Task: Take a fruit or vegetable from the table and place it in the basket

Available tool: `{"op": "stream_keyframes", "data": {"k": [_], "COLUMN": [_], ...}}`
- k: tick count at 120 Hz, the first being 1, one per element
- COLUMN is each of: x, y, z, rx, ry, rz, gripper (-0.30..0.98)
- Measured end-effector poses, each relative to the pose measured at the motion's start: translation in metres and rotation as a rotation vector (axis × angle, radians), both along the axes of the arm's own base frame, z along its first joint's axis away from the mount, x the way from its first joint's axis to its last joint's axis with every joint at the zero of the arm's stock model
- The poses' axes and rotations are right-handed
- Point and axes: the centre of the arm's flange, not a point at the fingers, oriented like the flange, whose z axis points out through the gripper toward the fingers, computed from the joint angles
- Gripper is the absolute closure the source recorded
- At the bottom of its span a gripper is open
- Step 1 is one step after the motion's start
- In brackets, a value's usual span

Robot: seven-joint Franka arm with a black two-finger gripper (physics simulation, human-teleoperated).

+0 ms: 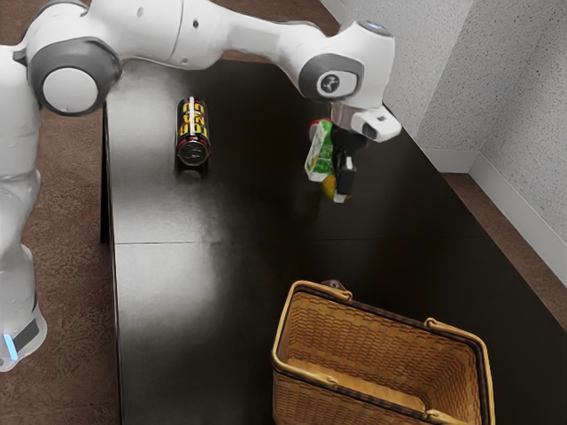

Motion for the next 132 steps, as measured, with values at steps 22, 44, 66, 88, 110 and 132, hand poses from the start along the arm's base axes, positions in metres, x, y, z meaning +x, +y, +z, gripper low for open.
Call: {"op": "stream_keyframes", "data": {"k": [22, 44, 66, 88, 110, 132], "x": [-0.027, -0.083, -0.096, -0.064, -0.060, -0.091], "y": [-0.127, -0.260, -0.317, -0.337, -0.356, -0.382], "z": [0.069, 0.087, 0.074, 0.043, 0.033, 0.072], "rx": [-0.046, -0.076, -0.087, -0.090, -0.087, -0.082], "ry": [-0.055, -0.034, -0.006, 0.012, 0.002, -0.065], "rz": [-0.196, -0.402, -0.464, -0.450, -0.454, -0.506], "gripper": [0.39, 0.39, 0.39, 0.39, 0.37, 0.10]}}
